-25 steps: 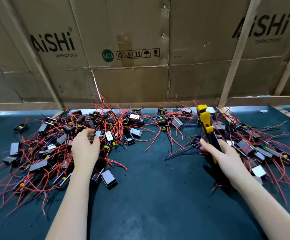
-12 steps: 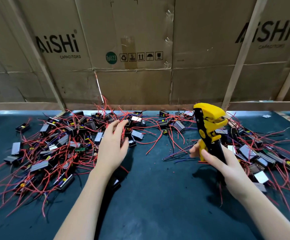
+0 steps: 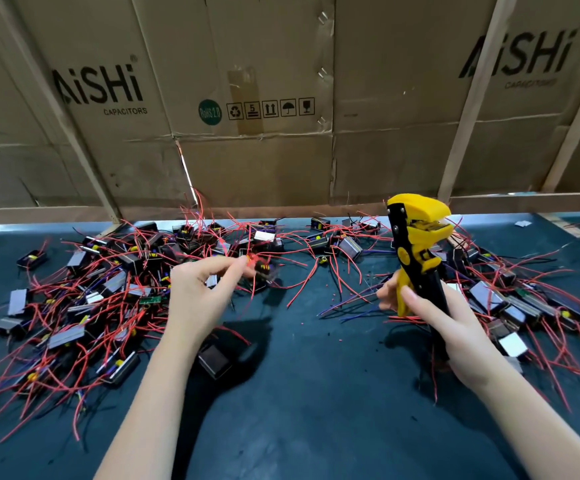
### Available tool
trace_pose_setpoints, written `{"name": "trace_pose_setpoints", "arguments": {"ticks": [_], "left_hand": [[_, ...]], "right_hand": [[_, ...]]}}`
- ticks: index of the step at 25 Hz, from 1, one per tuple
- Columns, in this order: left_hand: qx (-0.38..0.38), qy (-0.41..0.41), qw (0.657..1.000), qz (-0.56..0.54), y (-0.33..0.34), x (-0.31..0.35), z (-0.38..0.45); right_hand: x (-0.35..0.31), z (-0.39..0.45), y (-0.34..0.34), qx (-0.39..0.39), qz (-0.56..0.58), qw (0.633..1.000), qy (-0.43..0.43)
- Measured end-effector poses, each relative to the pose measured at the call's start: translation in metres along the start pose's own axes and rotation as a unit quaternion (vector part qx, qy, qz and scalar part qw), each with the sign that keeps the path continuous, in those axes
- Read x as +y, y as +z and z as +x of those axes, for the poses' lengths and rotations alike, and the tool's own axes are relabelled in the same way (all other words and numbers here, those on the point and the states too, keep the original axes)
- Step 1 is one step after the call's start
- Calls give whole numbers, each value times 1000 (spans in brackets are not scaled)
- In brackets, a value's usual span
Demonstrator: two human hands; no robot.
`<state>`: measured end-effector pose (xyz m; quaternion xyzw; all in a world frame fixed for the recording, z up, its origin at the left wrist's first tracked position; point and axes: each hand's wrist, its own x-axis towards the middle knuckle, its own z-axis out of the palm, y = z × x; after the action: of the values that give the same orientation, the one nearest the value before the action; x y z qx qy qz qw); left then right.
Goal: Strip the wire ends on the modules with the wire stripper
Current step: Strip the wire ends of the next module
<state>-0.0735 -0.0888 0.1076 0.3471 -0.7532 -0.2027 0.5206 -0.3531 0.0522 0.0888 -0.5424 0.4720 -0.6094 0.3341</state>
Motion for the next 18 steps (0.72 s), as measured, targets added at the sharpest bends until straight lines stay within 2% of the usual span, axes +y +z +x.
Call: {"name": "trace_pose_setpoints", "arguments": {"ticks": [1, 3, 4, 5, 6, 8, 9, 10, 11, 13, 14, 16, 18], "left_hand": [[-73, -30, 997, -18, -7, 4, 0], [-228, -144, 960, -79, -17, 7, 1], [-255, -184, 945, -90, -18, 6, 2], [-236, -197, 949, -74, -18, 3, 2], [-178, -186, 965, -38, -15, -1, 2], [-36, -117, 990, 65, -9, -6, 1], [5, -77, 992, 98, -6, -5, 2], [7, -42, 993, 110, -2, -5, 2], [-26, -19, 992, 119, 1, -5, 2], [-137, -4, 976, 171, 9, -7, -1], [-187, -15, 963, 194, 13, -9, -3], [-247, -69, 951, 172, 19, -13, -6], [-222, -107, 954, 173, 21, -21, -5]], "right_hand": [[0, 0, 0, 1, 2, 1000, 1], [0, 0, 0, 4, 2, 1000, 1], [0, 0, 0, 4, 0, 1000, 0], [1, 0, 0, 3, -3, 1000, -2], [0, 1, -1, 1, -9, 1000, -2], [0, 1, 0, 1, -22, 1000, 1], [-1, 1, 0, 2, -30, 1000, 1], [-2, 1, 0, 2, -40, 999, 1], [-3, 0, 1, 0, -49, 999, -1], [-5, -1, 3, -3, -66, 998, -5], [-5, -1, 3, -4, -73, 997, -5], [-5, -1, 3, -2, -80, 997, -3], [-4, -1, 4, -1, -83, 997, 0]]}}
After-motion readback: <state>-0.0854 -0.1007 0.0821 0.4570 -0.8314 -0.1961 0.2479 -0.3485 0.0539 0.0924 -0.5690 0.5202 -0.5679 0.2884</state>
